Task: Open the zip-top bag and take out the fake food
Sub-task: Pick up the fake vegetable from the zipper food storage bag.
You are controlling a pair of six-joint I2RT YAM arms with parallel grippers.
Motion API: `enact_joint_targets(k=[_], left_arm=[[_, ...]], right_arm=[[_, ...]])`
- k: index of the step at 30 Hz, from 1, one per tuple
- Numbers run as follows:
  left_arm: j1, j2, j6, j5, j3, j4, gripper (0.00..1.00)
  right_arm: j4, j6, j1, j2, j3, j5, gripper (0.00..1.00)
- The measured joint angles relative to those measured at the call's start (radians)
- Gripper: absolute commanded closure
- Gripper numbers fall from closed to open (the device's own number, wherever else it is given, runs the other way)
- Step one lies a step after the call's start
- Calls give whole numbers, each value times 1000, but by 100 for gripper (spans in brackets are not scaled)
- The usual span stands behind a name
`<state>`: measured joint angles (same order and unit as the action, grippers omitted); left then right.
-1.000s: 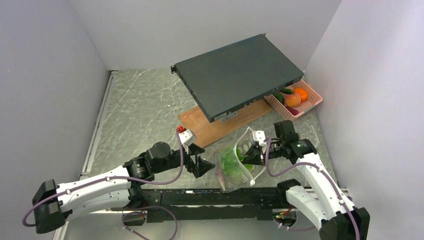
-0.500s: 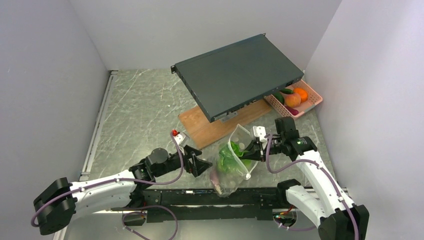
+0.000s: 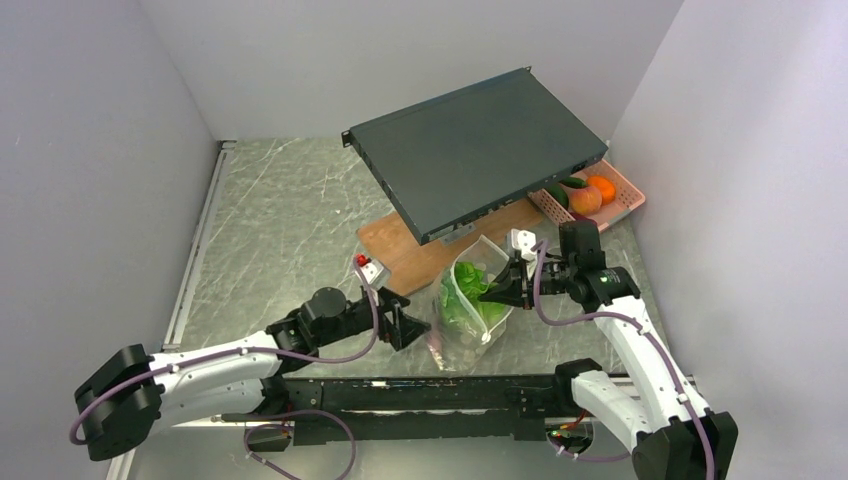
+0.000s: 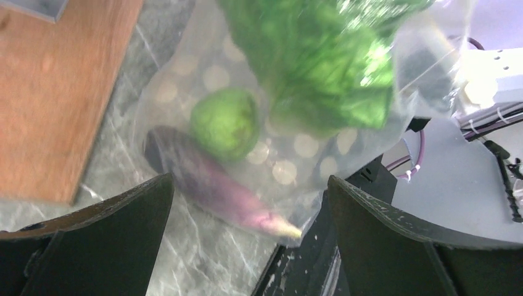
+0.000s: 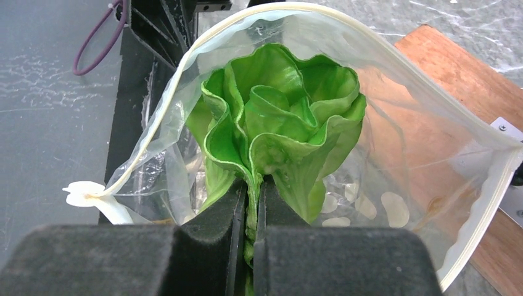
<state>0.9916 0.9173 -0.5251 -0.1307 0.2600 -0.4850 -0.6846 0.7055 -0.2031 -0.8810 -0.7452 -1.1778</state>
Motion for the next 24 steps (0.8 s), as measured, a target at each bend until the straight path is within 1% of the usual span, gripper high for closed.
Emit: enact_joint_targets(k=[4, 7, 11, 14, 16, 18, 20, 22, 24], left_arm=[[0, 30, 74, -3, 72, 9, 0], [0, 55, 136, -7, 80, -31, 1], [0, 132, 191, -40, 83, -72, 10], [0, 203, 217, -66, 93, -75, 25], [0, 236, 227, -77, 103, -71, 38], [0, 261, 235, -86, 119, -66, 50], [0, 286, 242, -94, 143, -63, 66], [0, 301, 251, -101, 165, -63, 78], [0, 307, 246, -105, 175, -65, 96]], right_arm=[[18, -24, 0, 0, 11, -2, 100], [26, -34, 0, 0, 20, -2, 100], [34, -37, 0, 0, 21, -1, 100], [39, -37, 1, 0, 21, -1, 100], [42, -38, 1, -1, 22, -2, 100], [43, -38, 1, -1, 24, -2, 100], [44, -38, 1, -1, 27, -1, 100], [45, -37, 1, -1, 31, -1, 100], [45, -37, 2, -1, 35, -2, 100]])
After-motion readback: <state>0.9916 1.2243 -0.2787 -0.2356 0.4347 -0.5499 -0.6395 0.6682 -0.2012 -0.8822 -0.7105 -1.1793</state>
